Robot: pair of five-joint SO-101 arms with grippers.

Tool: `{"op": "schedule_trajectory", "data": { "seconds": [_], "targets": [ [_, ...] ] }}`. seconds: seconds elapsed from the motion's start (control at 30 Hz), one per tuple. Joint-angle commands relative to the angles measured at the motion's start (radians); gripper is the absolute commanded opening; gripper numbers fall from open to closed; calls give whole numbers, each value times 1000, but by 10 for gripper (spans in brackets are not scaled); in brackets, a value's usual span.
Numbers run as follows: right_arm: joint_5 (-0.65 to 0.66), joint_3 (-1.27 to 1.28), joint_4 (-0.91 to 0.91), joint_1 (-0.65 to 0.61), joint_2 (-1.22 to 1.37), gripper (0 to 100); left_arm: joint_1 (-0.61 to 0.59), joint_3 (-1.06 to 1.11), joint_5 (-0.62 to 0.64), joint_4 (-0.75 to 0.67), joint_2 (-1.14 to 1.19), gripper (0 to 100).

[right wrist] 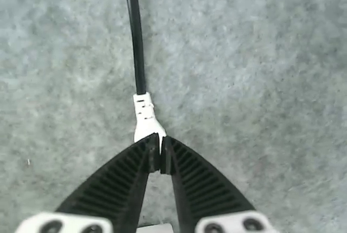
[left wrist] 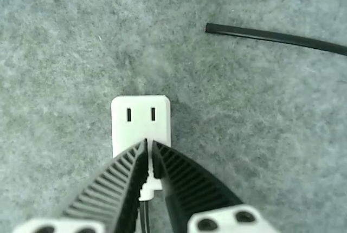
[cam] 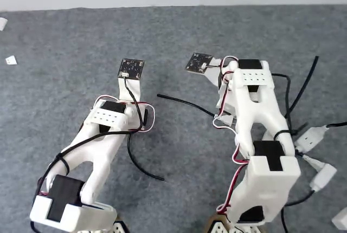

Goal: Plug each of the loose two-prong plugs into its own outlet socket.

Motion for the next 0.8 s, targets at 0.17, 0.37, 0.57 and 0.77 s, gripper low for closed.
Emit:
{"op": "schedule_trajectory", "data": {
  "seconds": [0.17,0.37,0.57,0.77],
  "targets": [
    [146,-43,122,-61,33,189,-9,4,-11,5,-6,16],
    [242,-61,116,-70,96,247,-9,4,-11,3,-6,16],
    [244,-120,67,-67,170,185,-9,4,-11,3,-6,16],
    [241,-196,76,-67,248,17,-9,4,-11,3,-6,16]
  ]
}}
